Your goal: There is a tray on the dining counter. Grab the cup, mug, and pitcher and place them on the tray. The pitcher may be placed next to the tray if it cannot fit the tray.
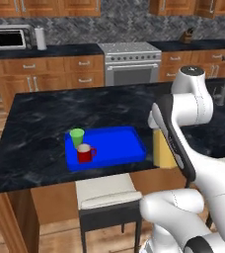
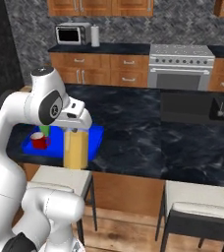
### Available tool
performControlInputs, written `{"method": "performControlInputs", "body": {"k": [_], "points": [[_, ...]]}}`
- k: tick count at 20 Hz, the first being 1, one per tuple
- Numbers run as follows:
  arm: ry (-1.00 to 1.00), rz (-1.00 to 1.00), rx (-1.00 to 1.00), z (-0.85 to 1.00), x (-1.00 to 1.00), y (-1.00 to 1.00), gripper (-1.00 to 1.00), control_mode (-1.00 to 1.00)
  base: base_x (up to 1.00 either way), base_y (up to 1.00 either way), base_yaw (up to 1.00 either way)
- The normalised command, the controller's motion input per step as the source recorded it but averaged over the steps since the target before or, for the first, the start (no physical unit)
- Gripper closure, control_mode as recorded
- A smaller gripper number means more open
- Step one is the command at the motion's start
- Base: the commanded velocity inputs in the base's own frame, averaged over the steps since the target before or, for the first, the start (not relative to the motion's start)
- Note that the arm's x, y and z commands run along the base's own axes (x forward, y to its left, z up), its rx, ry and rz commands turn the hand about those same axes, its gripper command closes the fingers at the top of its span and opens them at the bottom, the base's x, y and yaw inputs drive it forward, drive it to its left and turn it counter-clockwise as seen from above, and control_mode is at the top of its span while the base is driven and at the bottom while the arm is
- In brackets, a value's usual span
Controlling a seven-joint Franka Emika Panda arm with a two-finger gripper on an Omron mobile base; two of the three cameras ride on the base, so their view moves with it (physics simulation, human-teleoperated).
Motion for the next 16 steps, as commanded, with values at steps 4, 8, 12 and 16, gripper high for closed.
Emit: {"method": "performControlInputs", "body": {"k": [4,8,12,16], "points": [[0.0,0.0,0.0,0.0,0.0,0.0,1.0,1.0,0.58,0.12,0.0],[0.0,0.0,0.0,0.0,0.0,0.0,1.0,1.0,0.45,0.23,0.0],[0.0,0.0,0.0,0.0,0.0,0.0,1.0,1.0,0.27,0.33,0.0],[0.0,0.0,0.0,0.0,0.0,0.0,1.0,1.0,0.25,0.48,0.0]]}}
